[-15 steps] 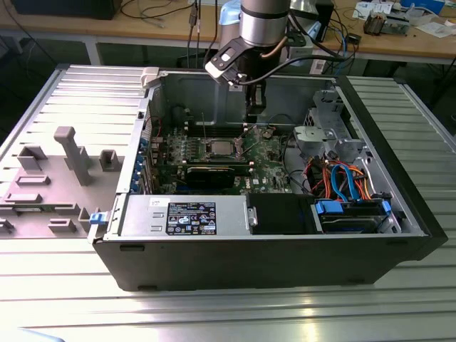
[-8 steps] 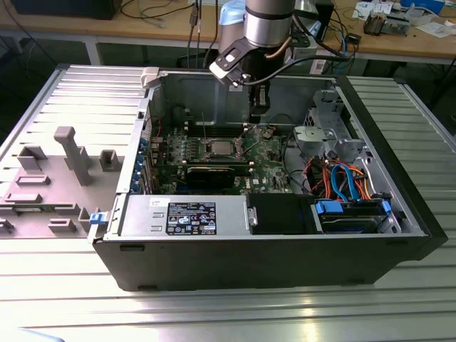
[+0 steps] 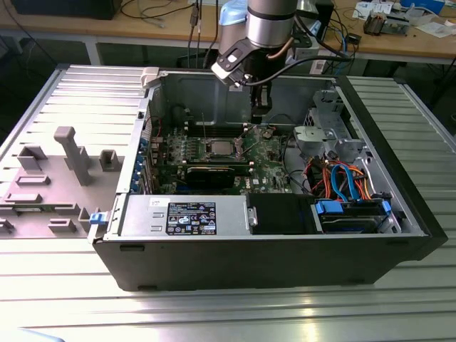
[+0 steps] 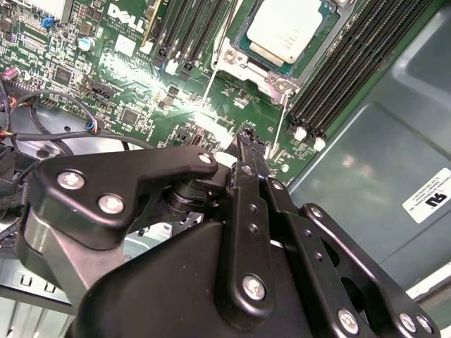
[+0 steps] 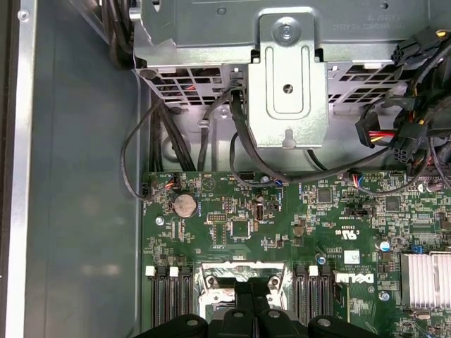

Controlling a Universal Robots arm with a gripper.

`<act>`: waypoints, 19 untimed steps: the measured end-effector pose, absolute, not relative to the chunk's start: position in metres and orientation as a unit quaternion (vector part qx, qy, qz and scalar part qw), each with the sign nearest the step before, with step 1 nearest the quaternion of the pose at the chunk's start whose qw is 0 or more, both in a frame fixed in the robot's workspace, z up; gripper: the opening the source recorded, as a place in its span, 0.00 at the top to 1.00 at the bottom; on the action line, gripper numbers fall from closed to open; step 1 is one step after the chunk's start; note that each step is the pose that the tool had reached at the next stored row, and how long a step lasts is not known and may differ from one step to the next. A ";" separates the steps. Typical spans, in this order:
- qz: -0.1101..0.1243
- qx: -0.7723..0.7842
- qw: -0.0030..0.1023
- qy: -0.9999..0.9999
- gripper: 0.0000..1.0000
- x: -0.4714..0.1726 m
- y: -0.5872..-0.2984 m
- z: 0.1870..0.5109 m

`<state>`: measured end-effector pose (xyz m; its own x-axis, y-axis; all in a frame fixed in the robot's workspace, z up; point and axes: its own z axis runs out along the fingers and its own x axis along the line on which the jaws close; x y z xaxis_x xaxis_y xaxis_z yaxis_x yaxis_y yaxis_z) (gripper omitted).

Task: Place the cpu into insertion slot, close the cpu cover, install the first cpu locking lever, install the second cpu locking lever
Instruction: 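Close the cpu cover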

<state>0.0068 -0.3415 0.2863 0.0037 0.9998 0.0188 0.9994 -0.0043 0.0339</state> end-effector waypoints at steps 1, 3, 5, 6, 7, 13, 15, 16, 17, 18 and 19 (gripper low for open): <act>0.019 0.708 0.005 0.706 0.89 0.007 -0.342 0.286; 0.019 0.708 0.005 0.706 0.89 0.008 -0.342 0.286; 0.019 0.708 0.005 0.706 0.89 0.008 -0.342 0.286; 0.019 0.708 0.005 0.706 0.89 0.008 -0.342 0.286; 0.019 0.708 0.005 0.706 0.89 0.008 -0.342 0.286; 0.019 0.708 0.005 0.706 0.89 0.009 -0.342 0.286; 0.019 0.708 0.005 0.706 0.89 0.011 -0.342 0.286; 0.019 0.708 0.005 0.706 0.89 0.012 -0.342 0.286; 0.019 0.708 0.005 0.706 0.89 0.013 -0.342 0.286; 0.019 0.708 0.005 0.706 0.89 0.014 -0.342 0.286; 0.019 0.708 0.005 0.706 0.89 0.016 -0.342 0.285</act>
<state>0.0159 -0.3415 0.2849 0.0034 0.9998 0.0188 0.9994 -0.0041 0.0336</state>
